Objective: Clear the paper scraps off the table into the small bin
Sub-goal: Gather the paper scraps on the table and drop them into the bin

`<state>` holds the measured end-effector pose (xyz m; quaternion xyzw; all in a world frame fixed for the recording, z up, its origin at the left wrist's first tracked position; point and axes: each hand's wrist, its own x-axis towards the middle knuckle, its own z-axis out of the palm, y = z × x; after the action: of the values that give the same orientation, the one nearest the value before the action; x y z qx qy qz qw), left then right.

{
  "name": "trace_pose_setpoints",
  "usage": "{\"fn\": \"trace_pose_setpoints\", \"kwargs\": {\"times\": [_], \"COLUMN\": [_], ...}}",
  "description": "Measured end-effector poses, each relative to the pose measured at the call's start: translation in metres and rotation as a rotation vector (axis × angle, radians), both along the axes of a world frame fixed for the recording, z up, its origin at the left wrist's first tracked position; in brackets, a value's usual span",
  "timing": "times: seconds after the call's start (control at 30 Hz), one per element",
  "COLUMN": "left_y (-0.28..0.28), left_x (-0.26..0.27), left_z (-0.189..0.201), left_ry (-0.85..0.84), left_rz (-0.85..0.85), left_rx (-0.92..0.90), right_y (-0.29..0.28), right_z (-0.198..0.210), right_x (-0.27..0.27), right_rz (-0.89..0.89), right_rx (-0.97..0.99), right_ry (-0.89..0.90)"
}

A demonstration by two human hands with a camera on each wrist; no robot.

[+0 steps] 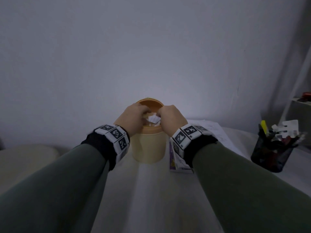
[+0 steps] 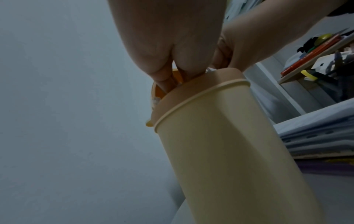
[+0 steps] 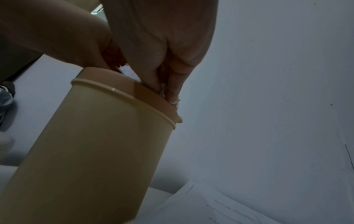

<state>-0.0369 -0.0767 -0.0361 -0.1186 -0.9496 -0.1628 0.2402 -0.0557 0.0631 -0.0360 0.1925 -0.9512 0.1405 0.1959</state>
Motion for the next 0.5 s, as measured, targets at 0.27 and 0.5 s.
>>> {"fn": "trace_pose_setpoints", "kwargs": {"times": [0.27,0.5], "left_y": [-0.003,-0.020], "left_x": [0.005,0.009], "left_z": [-0.014,-0.017], "left_ry": [0.118,0.182], "left_rz": [-0.008,-0.031], "left_rx": [0.238,0.187], "right_y": [0.000,0.000], "right_z": [0.000,0.003], "right_x": [-0.003,0.000], "right_rz": [-0.007,0.003], "right_rx": [0.008,-0.002], "right_ry": [0.000,-0.011]}}
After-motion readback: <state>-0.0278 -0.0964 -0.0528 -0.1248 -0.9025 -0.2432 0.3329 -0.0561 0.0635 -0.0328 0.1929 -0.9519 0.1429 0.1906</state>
